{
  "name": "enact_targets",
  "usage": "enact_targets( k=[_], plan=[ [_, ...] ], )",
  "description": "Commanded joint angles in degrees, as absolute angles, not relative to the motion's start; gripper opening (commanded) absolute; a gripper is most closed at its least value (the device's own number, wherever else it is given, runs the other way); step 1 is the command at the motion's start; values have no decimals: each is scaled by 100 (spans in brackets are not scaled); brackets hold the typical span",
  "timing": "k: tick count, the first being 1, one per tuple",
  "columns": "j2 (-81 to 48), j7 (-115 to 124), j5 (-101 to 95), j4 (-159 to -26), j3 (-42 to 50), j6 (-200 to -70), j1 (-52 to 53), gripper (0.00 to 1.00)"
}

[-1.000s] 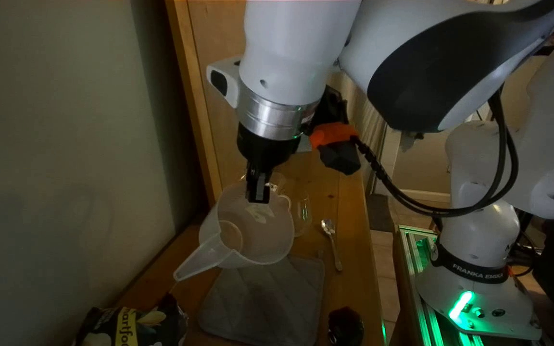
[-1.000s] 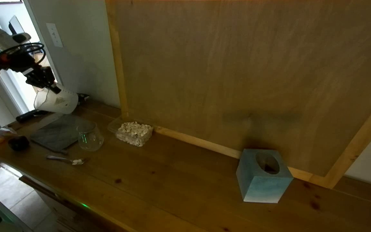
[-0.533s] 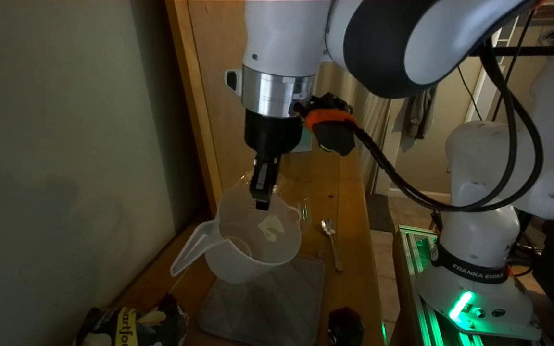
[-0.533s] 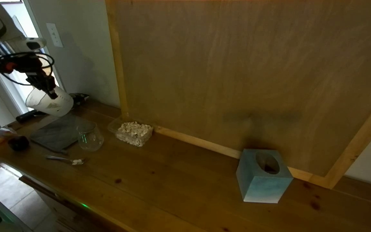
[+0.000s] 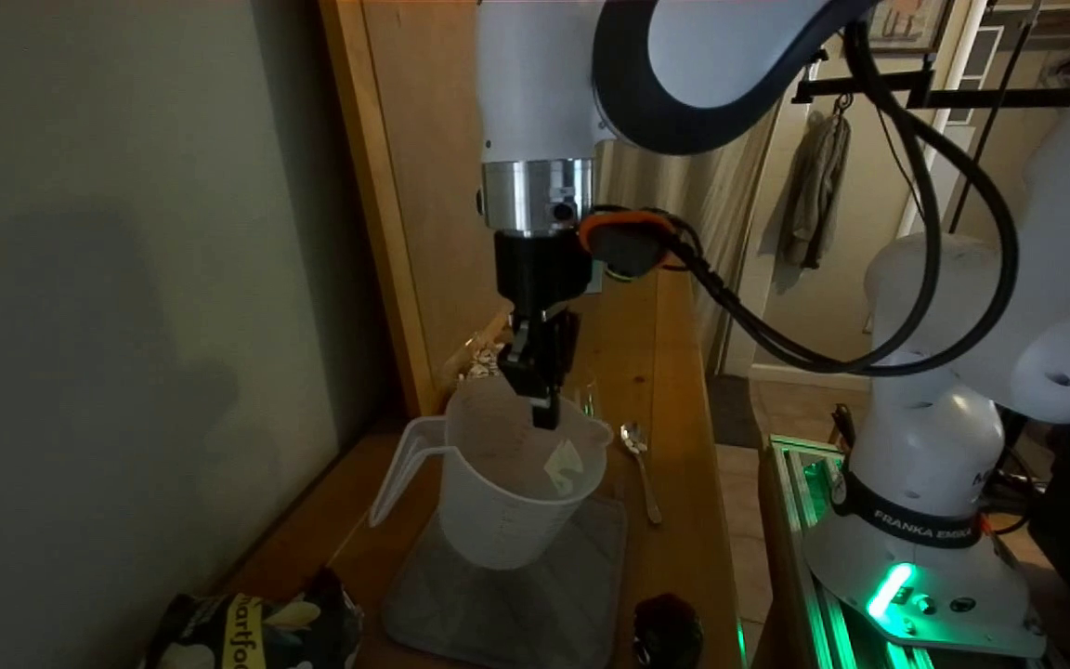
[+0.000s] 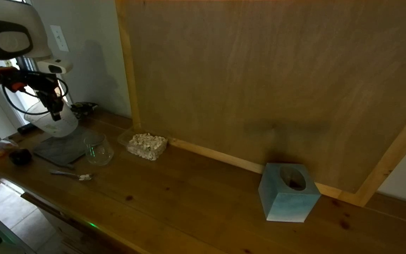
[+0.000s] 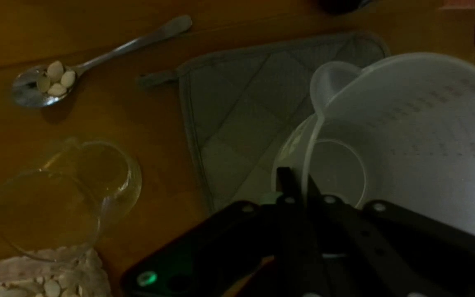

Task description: Position the jar vertically

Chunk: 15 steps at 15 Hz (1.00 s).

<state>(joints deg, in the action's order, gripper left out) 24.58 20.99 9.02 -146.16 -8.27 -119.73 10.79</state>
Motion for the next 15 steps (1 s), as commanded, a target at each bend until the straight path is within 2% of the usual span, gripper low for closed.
enact_targets(
  k=[1, 13, 14, 15],
  plan=[
    [2180, 2321, 1257, -14401, -830, -11472, 831, 1],
    [1473, 2360, 1776, -14085, -718, -11062, 589, 1],
    [1450, 2404, 1747, -14068, -722, -11105, 567, 29],
    [1411, 2428, 1760, -14030, -708, -11075, 554, 29]
  ],
)
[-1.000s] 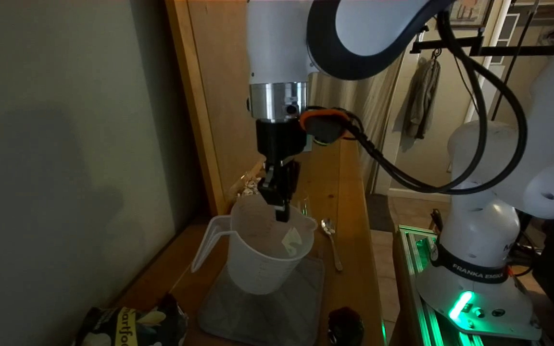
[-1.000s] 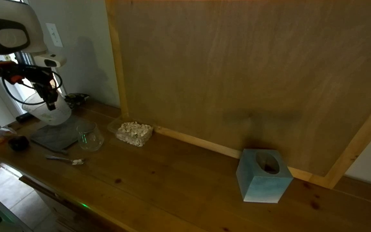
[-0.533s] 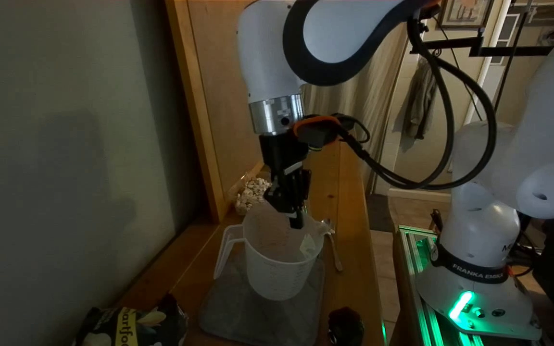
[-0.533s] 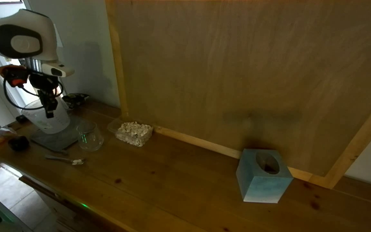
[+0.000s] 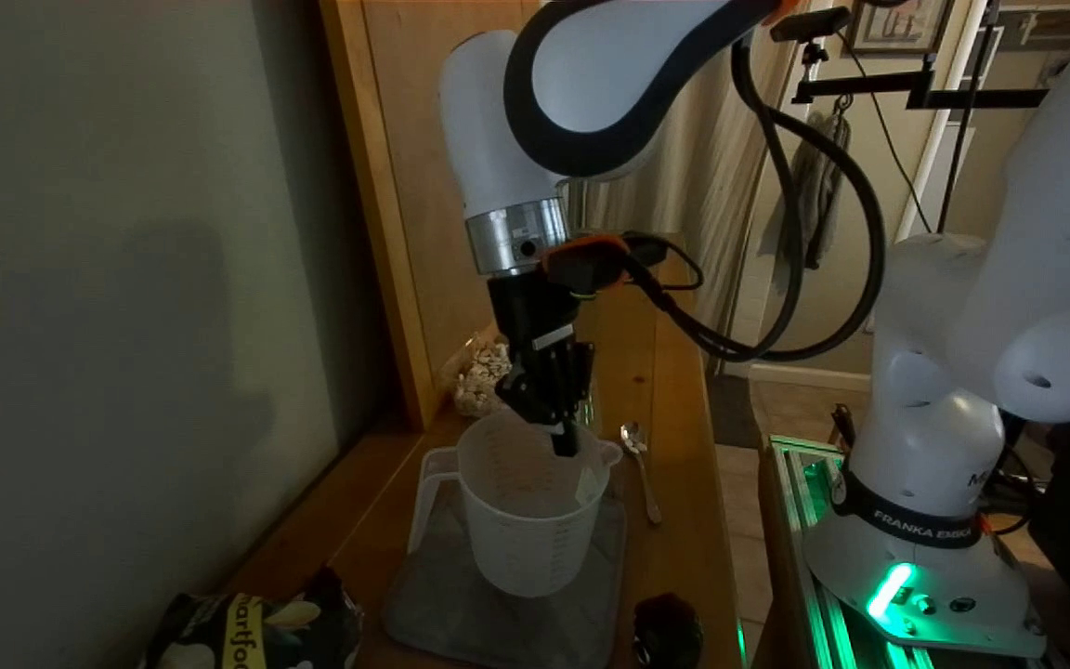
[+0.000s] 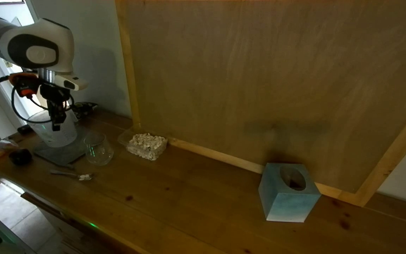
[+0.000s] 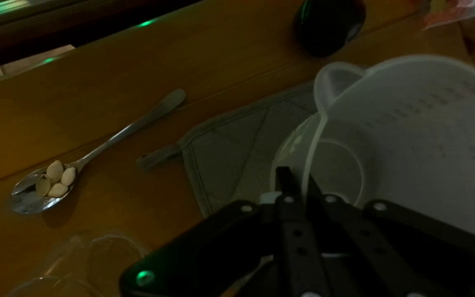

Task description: Position the jar vertically

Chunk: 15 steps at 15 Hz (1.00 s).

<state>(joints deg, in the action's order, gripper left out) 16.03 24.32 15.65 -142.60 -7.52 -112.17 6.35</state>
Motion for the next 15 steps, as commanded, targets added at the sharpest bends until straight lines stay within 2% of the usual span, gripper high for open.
enact_targets(
  k=[1, 10, 15],
  plan=[
    [1384, 2433, 1763, -14006, -703, -11080, 546, 35],
    [1486, 3162, 1486, -13803, -917, -10886, 541, 99],
    [1638, 4140, 772, -13530, -1386, -10595, 621, 100]
  ],
)
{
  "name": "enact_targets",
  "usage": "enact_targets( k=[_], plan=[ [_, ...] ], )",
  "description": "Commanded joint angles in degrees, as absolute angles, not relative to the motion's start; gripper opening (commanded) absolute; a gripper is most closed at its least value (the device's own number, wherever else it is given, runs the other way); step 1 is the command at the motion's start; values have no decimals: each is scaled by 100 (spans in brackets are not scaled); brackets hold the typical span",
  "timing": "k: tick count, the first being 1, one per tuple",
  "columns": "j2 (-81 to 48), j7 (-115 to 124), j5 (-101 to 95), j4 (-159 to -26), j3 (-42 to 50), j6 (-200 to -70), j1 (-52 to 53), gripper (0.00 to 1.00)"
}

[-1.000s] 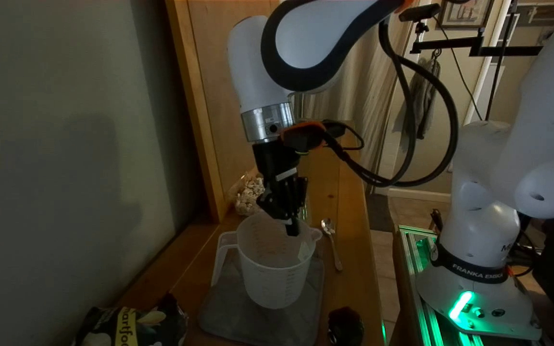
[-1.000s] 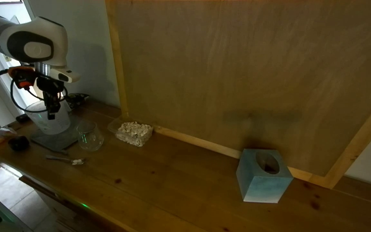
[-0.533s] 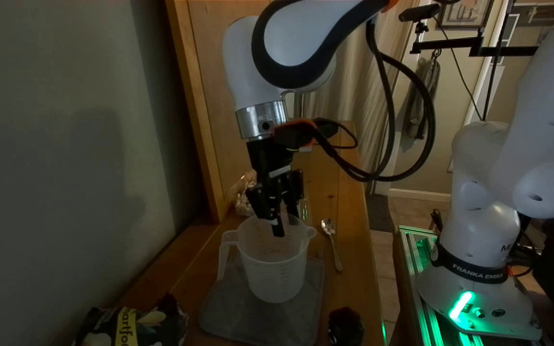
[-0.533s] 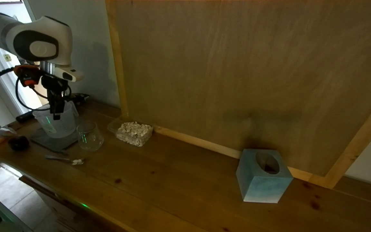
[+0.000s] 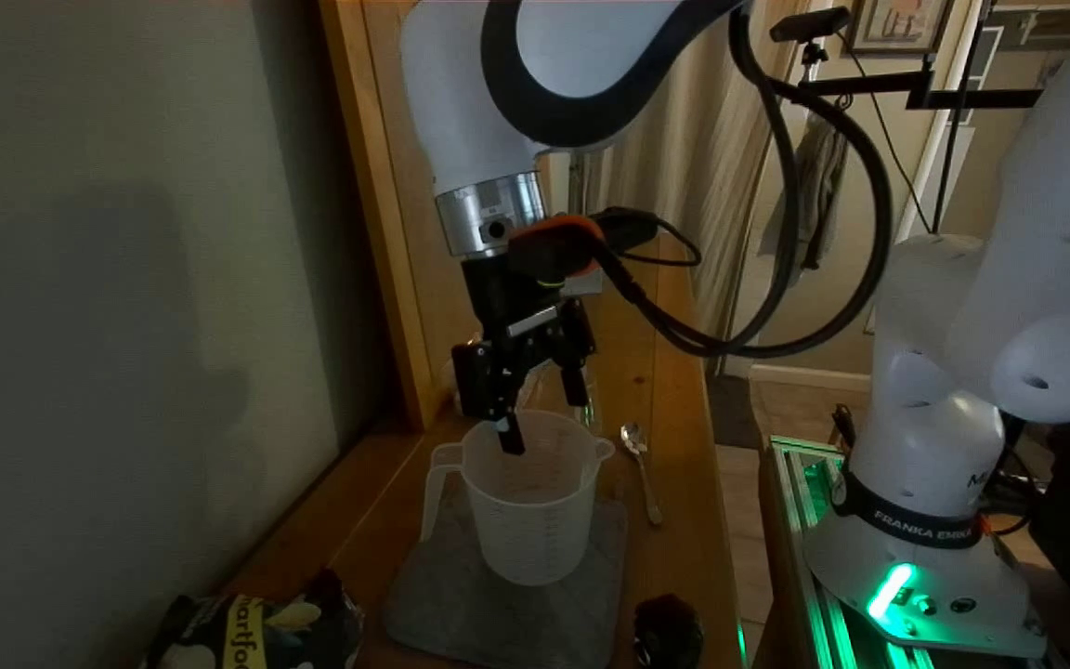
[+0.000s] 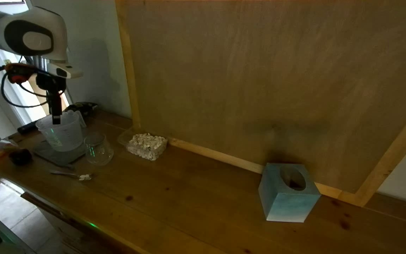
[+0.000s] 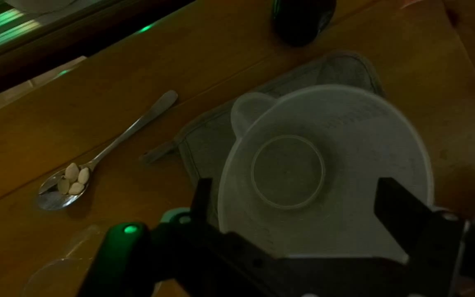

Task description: Position the jar vertically

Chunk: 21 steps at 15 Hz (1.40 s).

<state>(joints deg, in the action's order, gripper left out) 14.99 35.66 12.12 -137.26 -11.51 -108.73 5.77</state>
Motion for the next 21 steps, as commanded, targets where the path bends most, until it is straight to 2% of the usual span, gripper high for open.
enact_targets(
  k=[1, 8, 21],
  plan=[
    [1683, 4319, 588, -13477, -1478, -10507, 639, 100],
    [2113, 4889, -351, -13310, -1833, -10333, 719, 100],
    [2415, 4772, -343, -13293, -1868, -10430, 774, 100]
  ],
)
